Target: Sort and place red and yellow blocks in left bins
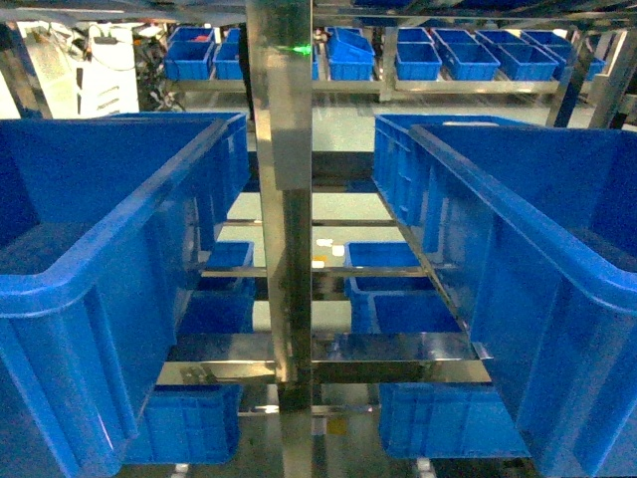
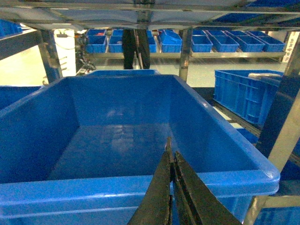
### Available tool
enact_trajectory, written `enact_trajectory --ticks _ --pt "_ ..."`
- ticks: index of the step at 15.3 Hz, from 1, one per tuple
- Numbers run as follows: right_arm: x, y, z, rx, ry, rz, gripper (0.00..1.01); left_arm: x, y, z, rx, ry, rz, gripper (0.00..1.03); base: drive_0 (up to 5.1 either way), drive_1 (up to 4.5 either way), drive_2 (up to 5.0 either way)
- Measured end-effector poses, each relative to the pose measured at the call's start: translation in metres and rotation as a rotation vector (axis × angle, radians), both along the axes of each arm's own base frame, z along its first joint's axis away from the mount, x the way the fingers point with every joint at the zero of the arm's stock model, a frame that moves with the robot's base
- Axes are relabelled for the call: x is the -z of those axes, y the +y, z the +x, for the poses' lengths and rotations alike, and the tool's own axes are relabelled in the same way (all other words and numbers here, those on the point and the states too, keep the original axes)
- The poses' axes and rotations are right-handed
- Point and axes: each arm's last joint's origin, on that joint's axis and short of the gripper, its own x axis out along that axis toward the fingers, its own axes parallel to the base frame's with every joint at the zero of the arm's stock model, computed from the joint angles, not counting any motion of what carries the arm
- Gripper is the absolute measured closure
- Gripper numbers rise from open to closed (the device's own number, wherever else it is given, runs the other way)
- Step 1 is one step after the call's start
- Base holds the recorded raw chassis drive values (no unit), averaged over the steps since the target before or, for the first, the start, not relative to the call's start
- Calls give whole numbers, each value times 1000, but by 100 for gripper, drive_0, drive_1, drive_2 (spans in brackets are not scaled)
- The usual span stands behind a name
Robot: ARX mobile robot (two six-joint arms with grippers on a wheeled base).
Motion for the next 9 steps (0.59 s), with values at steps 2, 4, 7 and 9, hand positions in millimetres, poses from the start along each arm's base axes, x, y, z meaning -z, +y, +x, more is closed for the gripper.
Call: enact_trajectory --ticks 2,4,7,9 --pt "2 0 -1 0 -2 0 99 3 0 -2 3 1 0 101 0 0 0" --pt "7 0 -5 1 16 0 99 3 0 -3 2 -3 0 101 0 0 0" --pt "7 0 -13 0 -29 1 99 5 0 -4 3 -3 0 101 0 0 0" --pt "10 0 -12 0 -3 1 99 11 0 -17 3 -29 0 101 0 0 0"
